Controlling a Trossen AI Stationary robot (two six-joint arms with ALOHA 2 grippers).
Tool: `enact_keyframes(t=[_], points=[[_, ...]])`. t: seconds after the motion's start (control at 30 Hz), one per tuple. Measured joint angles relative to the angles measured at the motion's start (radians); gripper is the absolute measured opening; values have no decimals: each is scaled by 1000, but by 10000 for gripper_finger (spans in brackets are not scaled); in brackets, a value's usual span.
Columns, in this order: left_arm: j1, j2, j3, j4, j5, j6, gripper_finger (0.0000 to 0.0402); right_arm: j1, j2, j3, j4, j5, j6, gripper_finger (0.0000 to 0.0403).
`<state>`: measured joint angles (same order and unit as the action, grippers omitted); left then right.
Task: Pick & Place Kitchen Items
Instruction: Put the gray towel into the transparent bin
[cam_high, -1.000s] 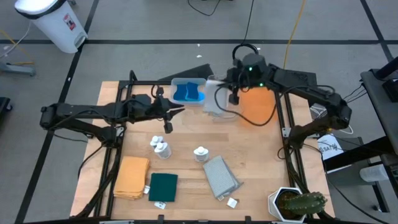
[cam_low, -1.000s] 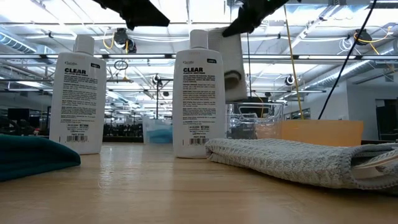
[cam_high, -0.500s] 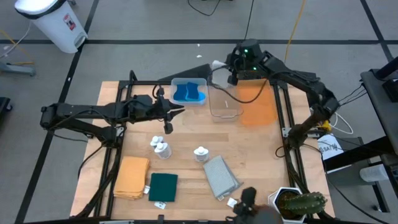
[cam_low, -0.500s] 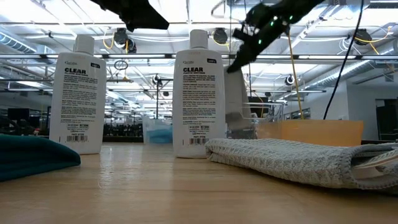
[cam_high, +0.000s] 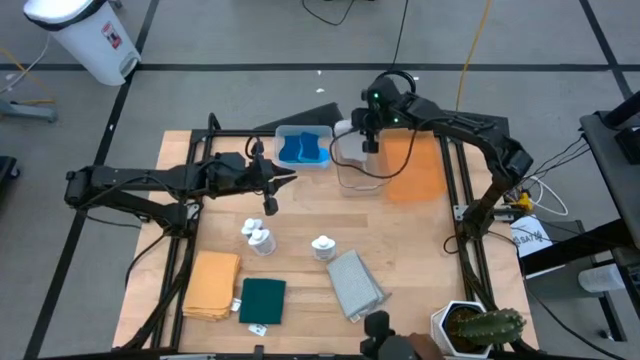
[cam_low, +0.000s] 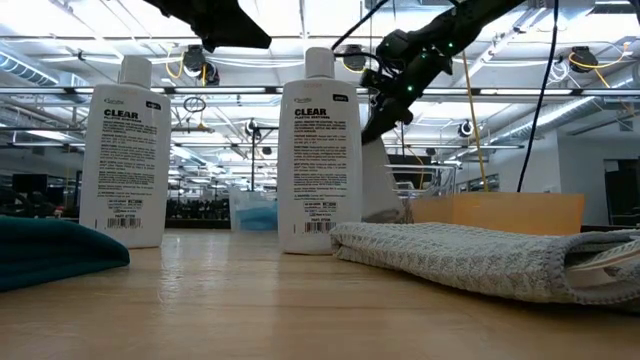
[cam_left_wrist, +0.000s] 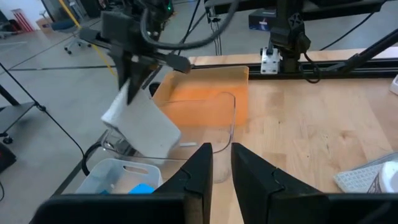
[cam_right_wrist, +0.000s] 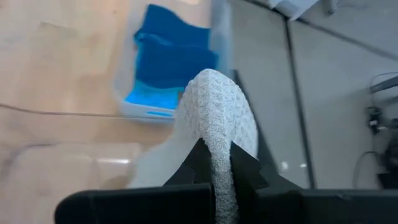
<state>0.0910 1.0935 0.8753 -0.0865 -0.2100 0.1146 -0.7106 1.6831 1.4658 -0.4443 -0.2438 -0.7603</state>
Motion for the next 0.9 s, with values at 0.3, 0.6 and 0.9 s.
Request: enact_keyframes(t=[0.3, 0.6, 0.9], points=[[0, 0, 0, 0, 0, -1, 63, 1, -16, 0, -94, -154, 86, 0], [0, 0, 0, 0, 1, -15, 63, 13, -50, 0, -178, -153, 162, 0], [0, 0, 0, 0, 1, -15, 63, 82, -178, 0, -236, -156, 314, 0]])
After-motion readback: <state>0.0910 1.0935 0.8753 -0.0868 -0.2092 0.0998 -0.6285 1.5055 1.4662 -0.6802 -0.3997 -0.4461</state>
